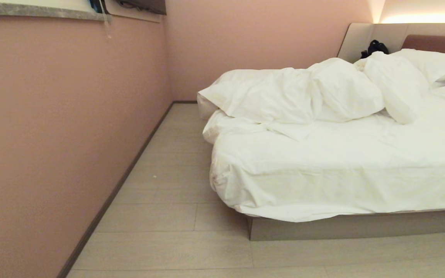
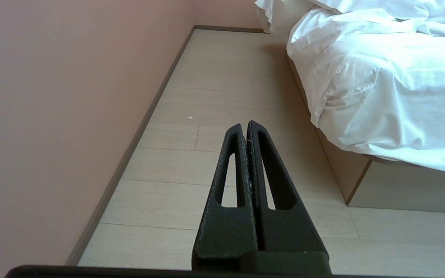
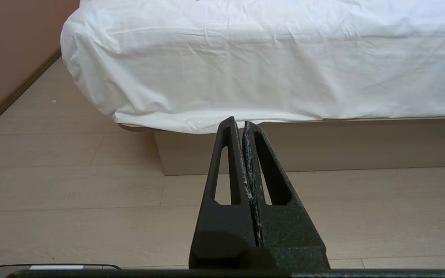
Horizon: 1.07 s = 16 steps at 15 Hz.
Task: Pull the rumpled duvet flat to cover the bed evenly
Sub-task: Hold the folded corner of the quilt
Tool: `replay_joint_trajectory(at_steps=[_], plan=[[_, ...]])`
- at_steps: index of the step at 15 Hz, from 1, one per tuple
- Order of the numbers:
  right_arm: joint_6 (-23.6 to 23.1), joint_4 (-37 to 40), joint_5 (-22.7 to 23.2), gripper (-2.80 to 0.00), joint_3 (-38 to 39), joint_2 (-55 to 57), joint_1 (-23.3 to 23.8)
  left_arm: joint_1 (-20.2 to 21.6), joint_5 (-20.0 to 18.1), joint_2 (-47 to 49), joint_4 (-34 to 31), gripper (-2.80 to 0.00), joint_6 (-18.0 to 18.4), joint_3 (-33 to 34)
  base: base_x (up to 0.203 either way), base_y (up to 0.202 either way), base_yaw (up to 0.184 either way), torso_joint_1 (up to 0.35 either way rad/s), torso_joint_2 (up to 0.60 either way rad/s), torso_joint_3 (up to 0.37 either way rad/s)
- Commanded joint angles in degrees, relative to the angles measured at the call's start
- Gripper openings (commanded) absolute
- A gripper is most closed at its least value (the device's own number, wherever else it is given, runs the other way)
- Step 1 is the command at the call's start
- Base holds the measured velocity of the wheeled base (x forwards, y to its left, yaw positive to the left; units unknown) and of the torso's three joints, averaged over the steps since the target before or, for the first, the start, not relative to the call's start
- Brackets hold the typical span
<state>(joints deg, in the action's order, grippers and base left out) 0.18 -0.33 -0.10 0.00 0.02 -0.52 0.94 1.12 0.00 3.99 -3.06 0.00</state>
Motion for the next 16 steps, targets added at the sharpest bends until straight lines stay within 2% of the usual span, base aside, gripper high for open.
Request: replay_joint_trajectory(at_steps=[1, 7, 16], plan=[[-0.01, -0.02, 0.01, -2.80, 0.00, -0.02, -0.01, 0.03, 0.03, 0.00, 0.06, -2.80, -0.02, 0.00, 0.000, 0.000, 0.000, 0.000, 0.00, 0.000], [-0.01, -0.02, 0.01, -2.80, 0.00, -0.02, 0.00, 0.03, 0.03, 0.00, 0.06, -2.80, -0.19, 0.00, 0.016, 0.000, 0.000, -0.001, 0.00, 0.001], [-0.01, -0.02, 0.01, -2.80, 0.00, -0.02, -0.09, 0.03, 0.21, 0.00, 0.06, -2.80, -0.28, 0.00, 0.193, 0.000, 0.002, 0.003, 0.00, 0.001]])
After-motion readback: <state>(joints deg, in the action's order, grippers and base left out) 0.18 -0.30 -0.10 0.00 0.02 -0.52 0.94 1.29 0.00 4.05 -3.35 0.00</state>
